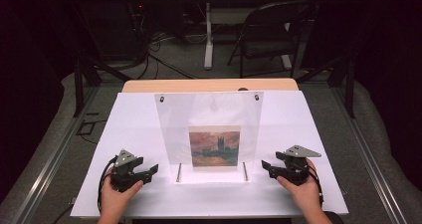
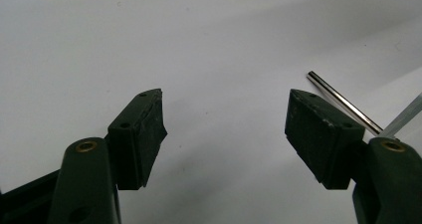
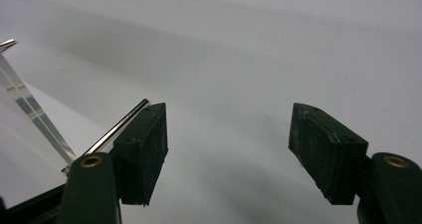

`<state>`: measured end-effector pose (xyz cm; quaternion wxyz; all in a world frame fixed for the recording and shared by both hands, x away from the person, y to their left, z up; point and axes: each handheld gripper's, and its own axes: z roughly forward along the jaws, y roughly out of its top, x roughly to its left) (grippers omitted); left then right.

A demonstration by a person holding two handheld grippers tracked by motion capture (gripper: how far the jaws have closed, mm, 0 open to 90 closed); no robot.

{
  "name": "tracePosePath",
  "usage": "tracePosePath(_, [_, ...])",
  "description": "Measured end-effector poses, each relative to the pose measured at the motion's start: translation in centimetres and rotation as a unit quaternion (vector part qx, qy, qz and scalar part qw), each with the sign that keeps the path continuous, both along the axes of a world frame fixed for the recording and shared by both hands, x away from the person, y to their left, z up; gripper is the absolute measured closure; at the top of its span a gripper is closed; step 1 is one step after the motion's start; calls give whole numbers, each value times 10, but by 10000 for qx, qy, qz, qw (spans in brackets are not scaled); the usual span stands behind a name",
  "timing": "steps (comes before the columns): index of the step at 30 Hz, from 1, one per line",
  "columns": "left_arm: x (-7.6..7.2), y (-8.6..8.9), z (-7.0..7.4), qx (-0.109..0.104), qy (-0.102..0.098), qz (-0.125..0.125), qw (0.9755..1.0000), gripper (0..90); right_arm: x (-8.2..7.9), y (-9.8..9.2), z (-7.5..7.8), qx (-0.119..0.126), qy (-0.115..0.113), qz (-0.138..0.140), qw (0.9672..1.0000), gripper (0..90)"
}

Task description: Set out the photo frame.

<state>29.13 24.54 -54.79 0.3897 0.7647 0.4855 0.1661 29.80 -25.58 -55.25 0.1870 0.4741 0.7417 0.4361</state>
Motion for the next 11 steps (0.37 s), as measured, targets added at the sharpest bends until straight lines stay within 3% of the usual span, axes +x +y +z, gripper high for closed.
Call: tracePosePath(11, [1,3,-1,-140,51,86,9999,318,0,-1,0,23,18,-16,10000,309])
